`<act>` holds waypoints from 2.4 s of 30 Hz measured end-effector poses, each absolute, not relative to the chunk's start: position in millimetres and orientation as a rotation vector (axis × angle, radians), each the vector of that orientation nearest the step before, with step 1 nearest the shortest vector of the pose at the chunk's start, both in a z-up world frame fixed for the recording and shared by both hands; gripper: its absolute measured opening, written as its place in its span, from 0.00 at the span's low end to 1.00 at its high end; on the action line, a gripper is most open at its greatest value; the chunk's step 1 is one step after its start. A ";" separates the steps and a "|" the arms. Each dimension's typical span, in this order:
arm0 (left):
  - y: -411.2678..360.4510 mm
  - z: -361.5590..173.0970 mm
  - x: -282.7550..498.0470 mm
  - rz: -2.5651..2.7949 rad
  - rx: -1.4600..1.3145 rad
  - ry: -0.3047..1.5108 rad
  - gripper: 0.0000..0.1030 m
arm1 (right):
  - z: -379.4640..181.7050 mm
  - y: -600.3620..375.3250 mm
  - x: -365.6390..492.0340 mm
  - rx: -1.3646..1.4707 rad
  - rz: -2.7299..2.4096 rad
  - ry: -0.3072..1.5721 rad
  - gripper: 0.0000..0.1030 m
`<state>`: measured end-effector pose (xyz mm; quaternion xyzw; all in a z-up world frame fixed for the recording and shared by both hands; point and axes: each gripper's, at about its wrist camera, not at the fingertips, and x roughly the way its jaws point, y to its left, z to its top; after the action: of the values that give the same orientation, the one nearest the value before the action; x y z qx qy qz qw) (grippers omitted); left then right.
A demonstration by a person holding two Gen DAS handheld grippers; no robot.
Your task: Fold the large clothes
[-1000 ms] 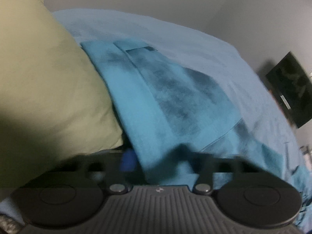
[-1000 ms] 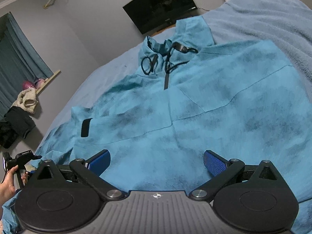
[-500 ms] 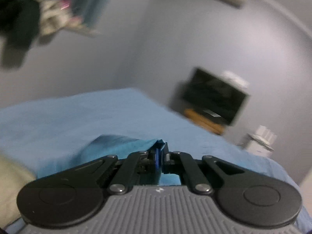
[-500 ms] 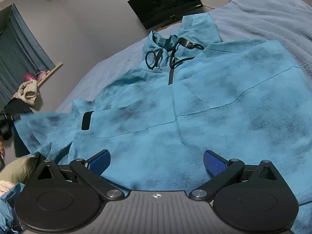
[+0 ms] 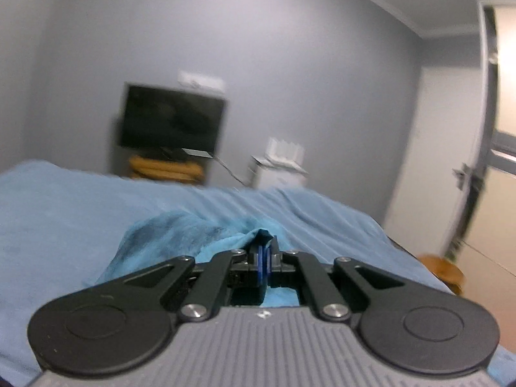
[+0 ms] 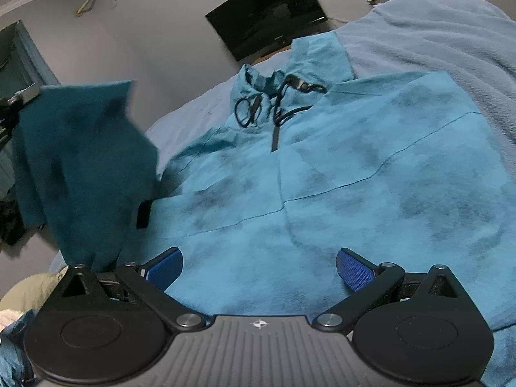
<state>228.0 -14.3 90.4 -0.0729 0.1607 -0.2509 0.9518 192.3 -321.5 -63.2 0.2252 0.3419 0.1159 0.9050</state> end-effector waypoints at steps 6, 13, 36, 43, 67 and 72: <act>-97.5 12.7 233.0 -0.543 -0.071 0.596 0.00 | -67.0 -342.4 189.1 0.537 0.110 0.681 1.00; -67.7 -36.6 210.9 -0.623 -0.067 0.791 0.62 | -72.7 -355.6 188.4 0.596 0.051 0.676 1.00; 62.9 -71.1 216.2 -0.011 -0.188 0.797 0.82 | -63.7 -140.3 163.0 -0.465 0.489 0.553 0.68; 76.6 -68.9 216.4 -0.015 -0.307 0.770 0.81 | -75.5 -136.6 176.8 -0.433 0.489 0.606 0.03; 70.3 -72.1 218.7 -0.009 -0.263 0.800 0.82 | -83.9 -377.9 165.7 0.754 -0.256 0.600 0.19; 68.2 -72.2 219.8 -0.007 -0.252 0.807 0.82 | -109.1 -395.3 170.3 0.910 -0.291 0.597 0.45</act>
<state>219.8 68.2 -72.2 -0.1222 0.3914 -0.0035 0.9121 170.3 -395.3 -109.1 0.4312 0.2831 -0.1381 0.8455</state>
